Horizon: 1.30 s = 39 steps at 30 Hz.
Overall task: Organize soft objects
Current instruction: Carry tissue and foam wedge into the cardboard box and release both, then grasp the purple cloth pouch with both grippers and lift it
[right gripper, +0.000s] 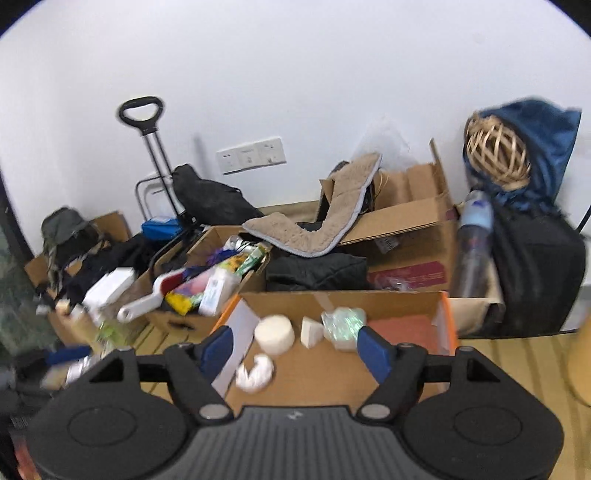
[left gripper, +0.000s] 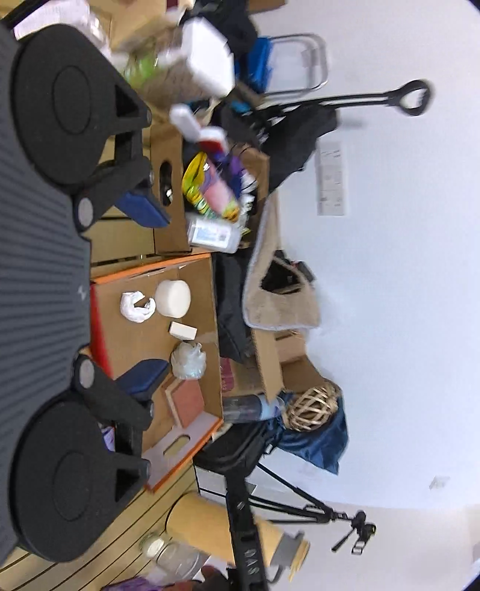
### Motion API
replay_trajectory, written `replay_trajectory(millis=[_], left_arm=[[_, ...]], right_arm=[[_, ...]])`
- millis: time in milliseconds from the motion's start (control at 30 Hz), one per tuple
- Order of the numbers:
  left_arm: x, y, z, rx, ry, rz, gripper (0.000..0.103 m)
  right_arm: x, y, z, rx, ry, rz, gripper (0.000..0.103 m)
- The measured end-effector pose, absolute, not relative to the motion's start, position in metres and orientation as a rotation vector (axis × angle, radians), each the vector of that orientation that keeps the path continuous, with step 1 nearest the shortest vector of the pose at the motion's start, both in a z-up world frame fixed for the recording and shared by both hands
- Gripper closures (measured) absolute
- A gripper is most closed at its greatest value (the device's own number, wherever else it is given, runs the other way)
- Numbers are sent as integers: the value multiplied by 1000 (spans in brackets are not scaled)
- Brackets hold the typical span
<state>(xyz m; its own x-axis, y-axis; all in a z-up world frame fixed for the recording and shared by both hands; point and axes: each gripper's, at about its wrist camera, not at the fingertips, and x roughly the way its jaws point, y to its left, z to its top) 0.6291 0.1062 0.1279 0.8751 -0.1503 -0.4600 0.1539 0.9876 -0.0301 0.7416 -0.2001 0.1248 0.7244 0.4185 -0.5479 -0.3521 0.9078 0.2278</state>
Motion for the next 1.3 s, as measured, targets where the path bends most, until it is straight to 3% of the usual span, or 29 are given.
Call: replay_trajectory(millis=[300, 367, 567, 700, 933, 1300], left_arm=[[487, 102, 171, 4, 294, -93, 16], [454, 98, 159, 1, 253, -91, 8], [355, 76, 99, -6, 227, -81, 3], [302, 65, 60, -31, 228, -82, 0], [283, 51, 43, 11, 278, -113, 0], [323, 36, 17, 6, 346, -165, 0]], right_arm=[[570, -237, 141, -75, 467, 415, 17], [528, -244, 135, -85, 419, 414, 15], [414, -255, 96, -117, 315, 420, 4], [354, -262, 59, -28, 348, 390, 3], [315, -273, 33, 51, 412, 371, 3], [357, -275, 7, 123, 463, 320, 3]])
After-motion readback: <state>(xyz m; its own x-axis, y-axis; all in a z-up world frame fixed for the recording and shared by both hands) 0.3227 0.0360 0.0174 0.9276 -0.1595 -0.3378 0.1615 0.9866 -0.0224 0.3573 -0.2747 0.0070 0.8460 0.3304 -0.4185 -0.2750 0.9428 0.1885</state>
